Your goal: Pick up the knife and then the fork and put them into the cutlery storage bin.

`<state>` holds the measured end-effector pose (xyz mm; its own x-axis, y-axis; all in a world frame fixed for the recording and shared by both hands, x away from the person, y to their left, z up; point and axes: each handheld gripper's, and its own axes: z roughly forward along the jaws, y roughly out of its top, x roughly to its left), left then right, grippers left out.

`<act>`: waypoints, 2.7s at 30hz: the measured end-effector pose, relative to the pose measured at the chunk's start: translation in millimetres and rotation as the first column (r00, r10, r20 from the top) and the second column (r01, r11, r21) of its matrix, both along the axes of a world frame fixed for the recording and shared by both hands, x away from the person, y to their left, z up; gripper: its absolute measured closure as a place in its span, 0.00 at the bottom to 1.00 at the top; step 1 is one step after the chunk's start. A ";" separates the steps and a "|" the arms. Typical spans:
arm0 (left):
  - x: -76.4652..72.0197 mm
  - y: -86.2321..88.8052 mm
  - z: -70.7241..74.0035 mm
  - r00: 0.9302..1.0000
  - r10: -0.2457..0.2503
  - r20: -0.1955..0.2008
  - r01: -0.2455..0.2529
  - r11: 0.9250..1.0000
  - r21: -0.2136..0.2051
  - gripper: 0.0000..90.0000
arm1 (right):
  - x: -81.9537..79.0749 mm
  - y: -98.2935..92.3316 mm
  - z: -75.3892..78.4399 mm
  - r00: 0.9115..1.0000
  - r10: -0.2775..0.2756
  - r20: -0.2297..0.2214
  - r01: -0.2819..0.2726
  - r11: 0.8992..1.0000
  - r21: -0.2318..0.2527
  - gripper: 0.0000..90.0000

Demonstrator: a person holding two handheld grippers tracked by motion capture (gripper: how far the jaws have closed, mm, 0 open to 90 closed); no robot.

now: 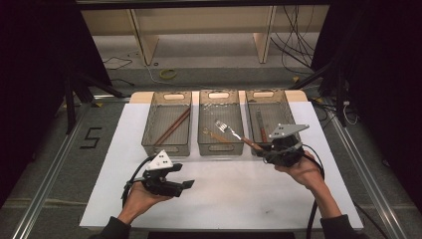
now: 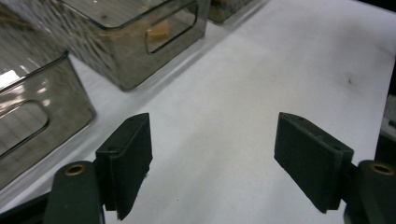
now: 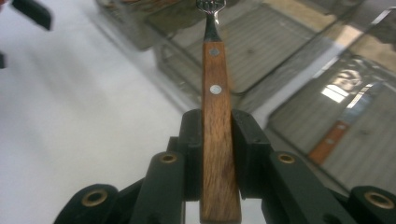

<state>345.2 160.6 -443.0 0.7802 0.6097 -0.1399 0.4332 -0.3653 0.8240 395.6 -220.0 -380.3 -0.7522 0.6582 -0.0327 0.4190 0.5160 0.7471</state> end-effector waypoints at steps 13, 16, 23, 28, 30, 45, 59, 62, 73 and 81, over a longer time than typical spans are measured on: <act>2.8 14.7 -11.9 0.998 0.058 -0.013 -0.059 0.997 -0.050 0.28 | 43.7 -24.1 1.8 0.986 -0.169 0.005 0.169 0.985 -0.012 0.84; 2.8 16.9 -13.0 0.998 0.063 -0.011 -0.063 0.997 -0.053 0.28 | 52.7 -29.1 0.2 0.980 -0.200 0.000 0.200 0.980 -0.015 0.84; 2.9 19.2 -15.7 0.997 0.068 -0.022 -0.069 0.996 -0.063 0.28 | 69.6 -39.0 -0.6 0.964 -0.266 -0.005 0.266 0.964 -0.031 0.84; 2.9 20.3 -17.2 0.997 0.072 -0.023 -0.073 0.996 -0.059 0.27 | 80.4 -44.3 -2.7 0.950 -0.313 -0.010 0.313 0.949 -0.050 0.84; 2.5 20.6 -17.3 0.997 0.071 -0.020 -0.072 0.995 -0.062 0.27 | 83.9 -45.1 -4.0 0.945 -0.327 -0.013 0.326 0.944 -0.055 0.84; 3.1 23.8 -21.1 0.997 0.071 -0.016 -0.072 0.994 -0.077 0.27 | 104.7 -42.9 -21.6 0.919 -0.392 -0.046 0.385 0.917 -0.107 0.84; 2.4 22.7 -20.9 0.998 0.062 -0.018 -0.063 0.995 -0.078 0.27 | 112.2 -42.3 -28.3 0.901 -0.427 -0.075 0.417 0.901 -0.117 0.66; 2.6 22.6 -21.4 0.998 0.061 -0.021 -0.063 0.995 -0.079 0.27 | 108.3 -42.4 -25.4 0.904 -0.422 -0.070 0.414 0.904 -0.102 0.60; 3.0 22.5 -22.6 0.998 0.063 -0.020 -0.065 0.994 -0.085 0.26 | 75.4 -31.2 -9.1 0.944 -0.325 -0.060 0.328 0.942 0.065 0.45; 2.9 22.7 -22.7 0.998 0.059 -0.013 -0.060 0.994 -0.087 0.26 | 49.4 -18.9 -8.3 0.966 -0.254 -0.051 0.259 0.952 0.161 0.38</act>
